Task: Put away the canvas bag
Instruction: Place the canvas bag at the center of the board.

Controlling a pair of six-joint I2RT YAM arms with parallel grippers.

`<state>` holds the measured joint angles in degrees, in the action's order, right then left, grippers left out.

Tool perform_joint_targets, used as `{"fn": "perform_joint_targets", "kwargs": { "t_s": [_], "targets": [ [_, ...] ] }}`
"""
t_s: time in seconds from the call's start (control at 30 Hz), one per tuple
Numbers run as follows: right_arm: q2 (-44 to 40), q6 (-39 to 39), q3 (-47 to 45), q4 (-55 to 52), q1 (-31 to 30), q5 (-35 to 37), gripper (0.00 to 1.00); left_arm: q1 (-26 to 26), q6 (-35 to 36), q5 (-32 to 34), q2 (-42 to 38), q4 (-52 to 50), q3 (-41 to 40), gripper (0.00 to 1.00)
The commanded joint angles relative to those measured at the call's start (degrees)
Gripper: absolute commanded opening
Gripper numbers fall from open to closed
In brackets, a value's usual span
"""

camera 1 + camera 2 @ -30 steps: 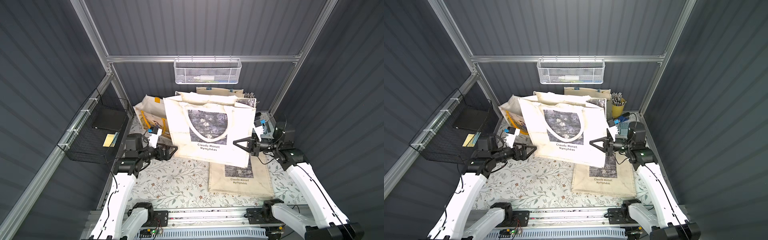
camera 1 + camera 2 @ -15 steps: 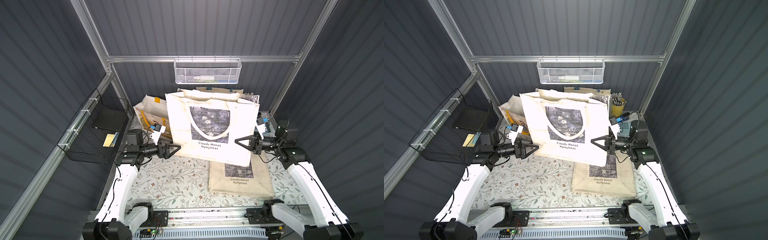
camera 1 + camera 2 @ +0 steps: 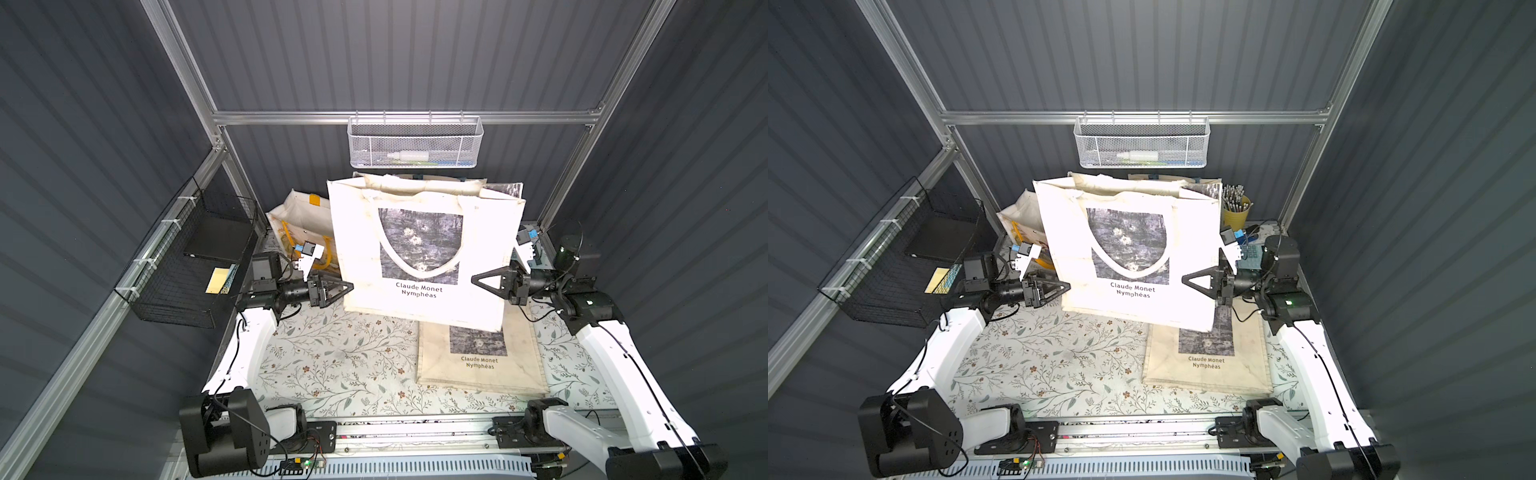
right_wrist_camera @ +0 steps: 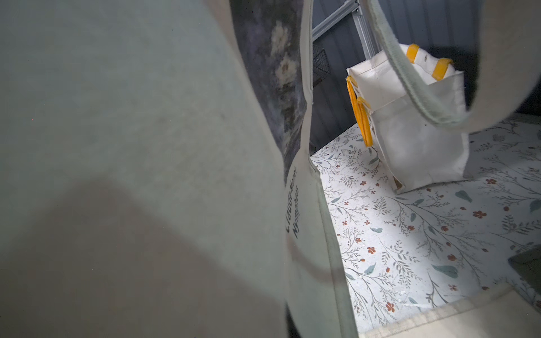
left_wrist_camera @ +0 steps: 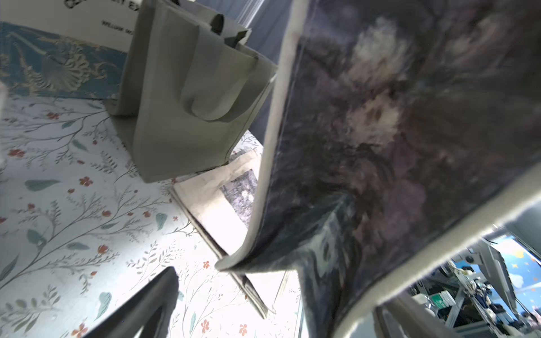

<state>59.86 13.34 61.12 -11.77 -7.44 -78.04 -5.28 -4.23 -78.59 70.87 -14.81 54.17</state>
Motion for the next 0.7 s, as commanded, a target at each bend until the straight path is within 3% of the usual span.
{"fn": "perform_joint_targets", "kwargs": {
  "t_s": [0.0,0.1,0.57,0.6,0.67],
  "targets": [
    [0.1,1.7,2.6,4.8,0.1,-4.3,0.0,0.6,-2.5,-3.3,-1.0,3.9,0.0,0.99],
    [0.0,1.9,2.8,4.6,0.1,-4.3,0.0,2.0,-2.2,-4.3,1.4,2.7,1.4,1.0],
    [-0.4,2.2,3.1,4.8,-0.2,-4.2,0.0,8.1,16.3,-10.7,12.5,-21.8,12.7,1.0],
    [-0.4,2.1,3.0,4.9,-0.2,-4.1,0.0,8.2,19.1,-11.6,13.2,-25.4,14.0,0.97],
    [-0.3,1.5,2.9,4.4,-0.2,-3.9,0.0,8.2,24.7,-14.3,14.3,-31.6,16.0,0.79]
  ]
}}
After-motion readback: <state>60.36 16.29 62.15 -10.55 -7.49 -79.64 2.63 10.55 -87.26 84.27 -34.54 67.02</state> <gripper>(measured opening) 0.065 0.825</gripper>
